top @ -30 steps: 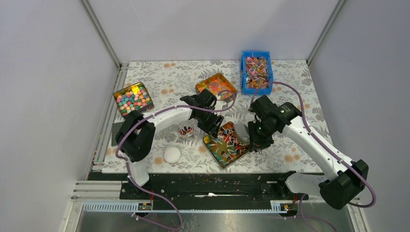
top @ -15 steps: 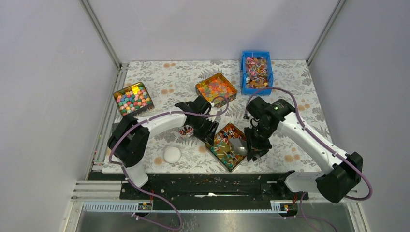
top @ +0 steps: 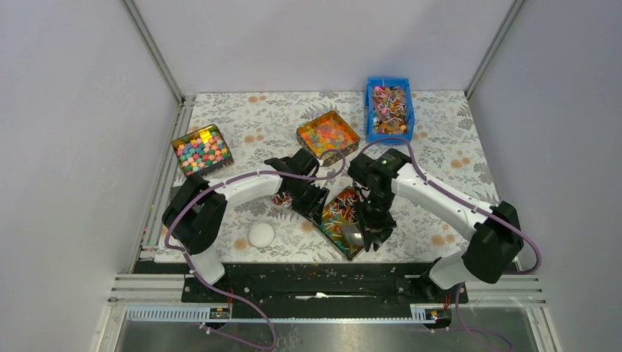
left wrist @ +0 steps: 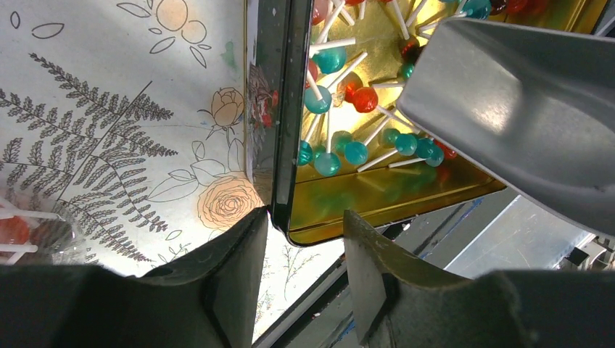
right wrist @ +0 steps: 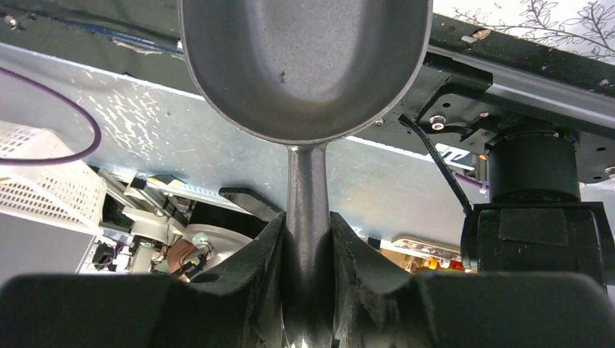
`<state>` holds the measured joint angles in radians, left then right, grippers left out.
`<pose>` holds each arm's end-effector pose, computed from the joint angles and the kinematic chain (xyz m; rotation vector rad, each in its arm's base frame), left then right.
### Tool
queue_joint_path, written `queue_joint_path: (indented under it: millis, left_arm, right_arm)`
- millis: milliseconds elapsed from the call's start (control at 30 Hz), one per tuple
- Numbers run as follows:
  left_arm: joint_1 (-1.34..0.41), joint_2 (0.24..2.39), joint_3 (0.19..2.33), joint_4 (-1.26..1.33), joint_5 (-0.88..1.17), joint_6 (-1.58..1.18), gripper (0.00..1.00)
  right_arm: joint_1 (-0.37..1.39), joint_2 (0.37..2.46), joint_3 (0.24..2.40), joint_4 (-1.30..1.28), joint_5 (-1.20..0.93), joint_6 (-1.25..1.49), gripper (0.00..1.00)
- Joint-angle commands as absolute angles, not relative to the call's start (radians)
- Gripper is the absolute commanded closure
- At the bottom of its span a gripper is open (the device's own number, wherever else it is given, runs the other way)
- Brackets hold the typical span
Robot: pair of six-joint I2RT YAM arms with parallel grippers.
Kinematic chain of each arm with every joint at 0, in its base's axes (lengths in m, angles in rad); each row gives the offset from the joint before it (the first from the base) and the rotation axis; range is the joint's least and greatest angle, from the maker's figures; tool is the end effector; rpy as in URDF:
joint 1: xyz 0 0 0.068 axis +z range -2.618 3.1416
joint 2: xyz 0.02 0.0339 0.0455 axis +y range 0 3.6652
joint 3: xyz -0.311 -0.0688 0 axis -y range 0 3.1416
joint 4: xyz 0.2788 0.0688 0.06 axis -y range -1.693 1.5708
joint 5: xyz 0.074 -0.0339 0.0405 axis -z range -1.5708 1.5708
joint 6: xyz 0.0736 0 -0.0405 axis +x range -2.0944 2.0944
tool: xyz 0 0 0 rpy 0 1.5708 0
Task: Pack the candies
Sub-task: Scoop the fake candies from the storage box.
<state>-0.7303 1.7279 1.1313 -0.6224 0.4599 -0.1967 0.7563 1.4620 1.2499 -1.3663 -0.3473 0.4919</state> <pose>0.2622 -0.2787 0.1823 0.8858 2.7806 -0.8422 0.1794 0.2037 0.2794 0.3810 -2.8797 -0.4070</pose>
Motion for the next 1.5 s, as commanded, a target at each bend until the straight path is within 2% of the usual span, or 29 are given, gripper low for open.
queue_joint_path:
  millis: [0, 600, 1000, 1467]
  left_arm:
    - [-0.734, 1.698, 1.138, -0.61, 0.468, -0.199, 0.57]
    - [-0.734, 1.698, 1.147, -0.62, 0.495, -0.215, 0.6]
    - [-0.733, 1.699, 1.158, -0.626, 0.505, -0.219, 0.62]
    - [-0.733, 1.697, 1.172, -0.626, 0.489, -0.234, 0.64]
  right_arm:
    - [0.769, 1.503, 1.247, -1.37, -0.308, 0.507, 1.0]
    - [0.767, 1.646, 1.12, -1.206, -0.277, 0.498, 1.0]
    - [0.755, 1.718, 1.137, -1.126, -0.205, 0.457, 1.0]
    - [0.75, 1.692, 1.112, -0.981, -0.134, 0.332, 1.0]
